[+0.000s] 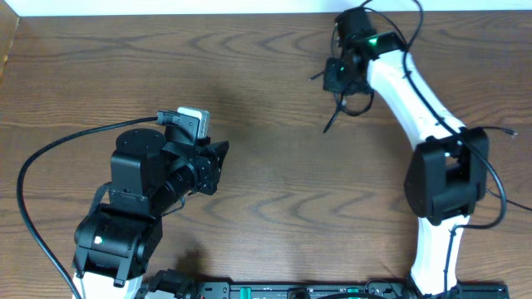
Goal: Untangle cables
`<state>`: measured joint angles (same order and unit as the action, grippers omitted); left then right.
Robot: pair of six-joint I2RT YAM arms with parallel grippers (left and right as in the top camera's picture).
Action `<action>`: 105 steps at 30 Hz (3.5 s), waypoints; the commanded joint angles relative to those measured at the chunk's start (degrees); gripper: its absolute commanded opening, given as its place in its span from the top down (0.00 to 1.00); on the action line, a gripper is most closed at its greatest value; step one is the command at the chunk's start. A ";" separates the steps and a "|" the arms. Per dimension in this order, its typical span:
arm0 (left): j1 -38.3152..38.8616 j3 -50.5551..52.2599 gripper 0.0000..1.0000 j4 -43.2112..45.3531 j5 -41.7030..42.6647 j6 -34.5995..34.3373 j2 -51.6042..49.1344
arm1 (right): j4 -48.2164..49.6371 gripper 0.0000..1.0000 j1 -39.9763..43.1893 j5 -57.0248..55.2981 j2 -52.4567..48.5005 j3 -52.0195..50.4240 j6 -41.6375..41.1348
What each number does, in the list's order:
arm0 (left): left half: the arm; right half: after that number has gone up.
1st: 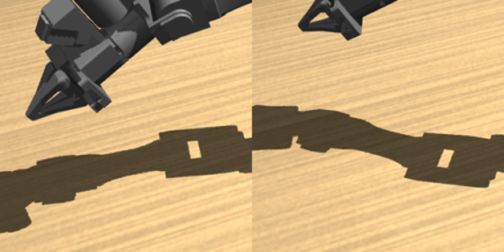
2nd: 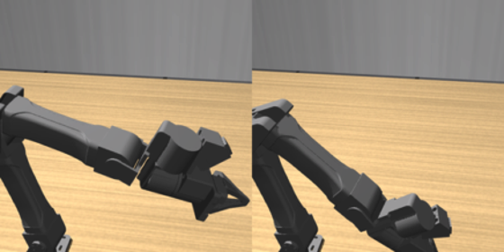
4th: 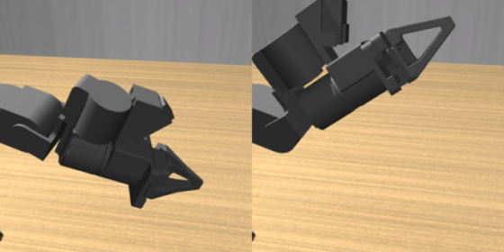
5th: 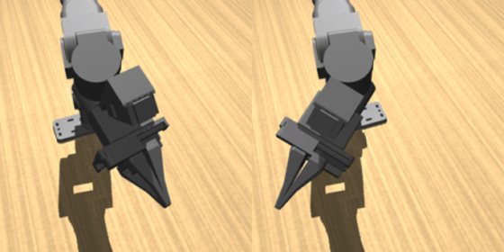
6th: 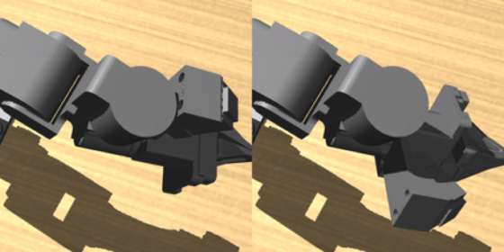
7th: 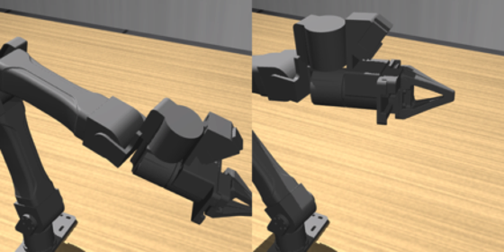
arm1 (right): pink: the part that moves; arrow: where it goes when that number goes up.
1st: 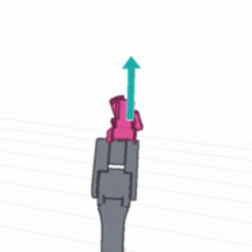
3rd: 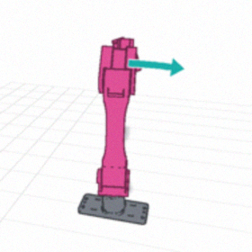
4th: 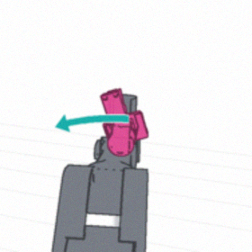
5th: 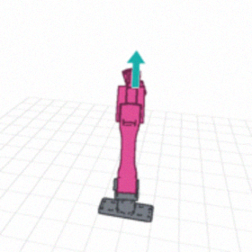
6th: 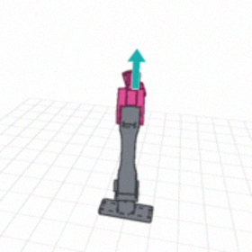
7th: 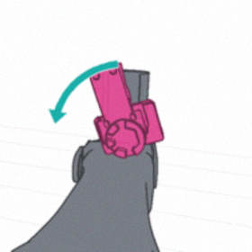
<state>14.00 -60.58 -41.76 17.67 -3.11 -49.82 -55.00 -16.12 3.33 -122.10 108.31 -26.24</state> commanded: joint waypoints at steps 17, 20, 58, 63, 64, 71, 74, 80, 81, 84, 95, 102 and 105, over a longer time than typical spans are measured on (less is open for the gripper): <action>0.22 0.07 0.62 0.83 -0.13 -0.15 0.15 | -3.39 0.99 32.72 -3.41 13.16 5.55 12.11; 0.22 0.07 0.62 0.94 -0.15 -0.15 0.13 | -3.74 0.99 39.56 -3.67 13.16 7.82 13.51; 0.24 0.37 0.62 -0.46 -0.13 -0.59 0.09 | 1.27 0.99 54.27 -6.08 -2.12 9.86 11.19; 0.24 0.37 0.62 -1.03 -0.13 -0.57 0.09 | 3.32 0.99 54.27 0.11 -7.61 12.24 15.02; 0.24 0.37 0.62 -0.96 -0.13 -0.57 0.11 | 2.82 0.99 54.27 1.68 -9.09 13.77 16.48; 0.24 0.37 0.62 -0.81 -0.13 -1.53 0.09 | -6.34 0.99 54.21 1.29 -21.24 28.39 17.11; 0.24 0.37 0.62 -0.81 -0.11 -1.70 0.09 | -8.96 0.99 54.23 -2.71 -24.30 30.84 16.87; 0.24 0.37 0.62 -0.85 -0.13 -1.68 0.09 | -10.99 0.52 54.55 -5.11 -25.75 31.08 16.87; 0.24 0.37 0.62 -0.85 -0.13 -1.68 0.09 | -11.56 0.01 54.60 -5.11 -25.75 31.65 16.81; 0.24 0.37 0.62 -0.85 -0.13 -1.68 0.09 | -14.84 0.01 54.60 -7.13 -25.66 34.56 16.00; 0.24 0.37 0.62 -1.09 -0.11 -1.68 0.11 | -23.45 0.01 54.45 -3.39 -15.65 49.55 12.48; 0.22 0.37 0.62 -0.85 -0.13 -1.66 0.11 | -32.02 0.01 54.84 -17.64 -8.41 49.40 0.90; 0.22 0.37 0.62 -0.42 -0.37 -1.62 0.11 | -37.46 0.01 55.04 -18.27 -6.78 49.40 -0.35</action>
<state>14.00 -60.55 -42.54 17.69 -4.49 -49.82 -89.86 38.52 -10.72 -129.75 157.29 -21.91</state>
